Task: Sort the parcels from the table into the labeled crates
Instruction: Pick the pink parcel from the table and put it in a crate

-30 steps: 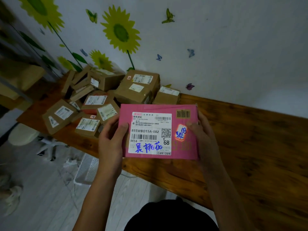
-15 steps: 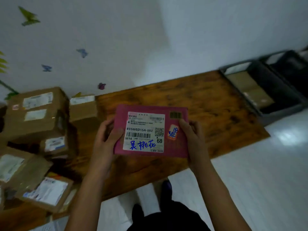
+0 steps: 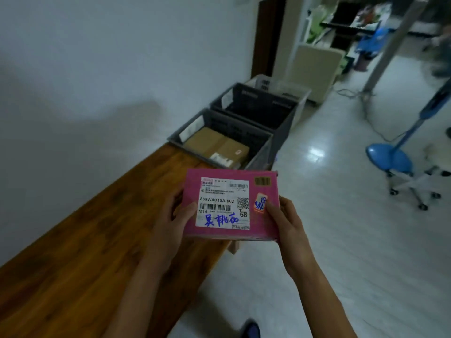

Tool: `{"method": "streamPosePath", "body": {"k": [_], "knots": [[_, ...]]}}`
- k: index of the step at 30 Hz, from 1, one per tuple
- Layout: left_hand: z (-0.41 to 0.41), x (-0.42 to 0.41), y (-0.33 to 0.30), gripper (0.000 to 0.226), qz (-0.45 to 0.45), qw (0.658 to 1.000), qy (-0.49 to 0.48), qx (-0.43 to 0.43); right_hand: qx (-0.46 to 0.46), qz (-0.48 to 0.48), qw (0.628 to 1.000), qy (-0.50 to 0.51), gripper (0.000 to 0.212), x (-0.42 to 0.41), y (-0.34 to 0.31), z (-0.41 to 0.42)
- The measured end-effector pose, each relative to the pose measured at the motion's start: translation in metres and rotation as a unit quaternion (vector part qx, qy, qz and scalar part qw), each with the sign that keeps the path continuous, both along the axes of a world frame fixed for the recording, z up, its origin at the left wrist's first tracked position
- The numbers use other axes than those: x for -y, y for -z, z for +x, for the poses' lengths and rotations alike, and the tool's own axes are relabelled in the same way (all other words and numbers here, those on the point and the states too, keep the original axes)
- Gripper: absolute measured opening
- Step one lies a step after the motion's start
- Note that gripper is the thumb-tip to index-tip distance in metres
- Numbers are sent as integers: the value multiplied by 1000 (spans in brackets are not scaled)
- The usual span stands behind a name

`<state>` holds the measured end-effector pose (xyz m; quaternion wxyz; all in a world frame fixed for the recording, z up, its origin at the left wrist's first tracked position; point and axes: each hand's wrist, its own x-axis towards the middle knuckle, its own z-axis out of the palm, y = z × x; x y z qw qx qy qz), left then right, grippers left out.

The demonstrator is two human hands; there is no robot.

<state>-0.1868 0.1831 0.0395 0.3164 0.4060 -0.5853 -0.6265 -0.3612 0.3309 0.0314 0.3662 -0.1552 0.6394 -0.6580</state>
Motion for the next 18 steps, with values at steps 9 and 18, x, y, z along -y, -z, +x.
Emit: {"method": "streamPosePath", "body": {"k": [9, 18], "knots": [[-224, 6, -9, 48, 6, 995, 100, 19, -4, -15, 996, 83, 43, -16, -7, -197], [-398, 72, 16, 59, 46, 995, 78, -47, 59, -3, 994, 93, 72, 45, 26, -372]]}}
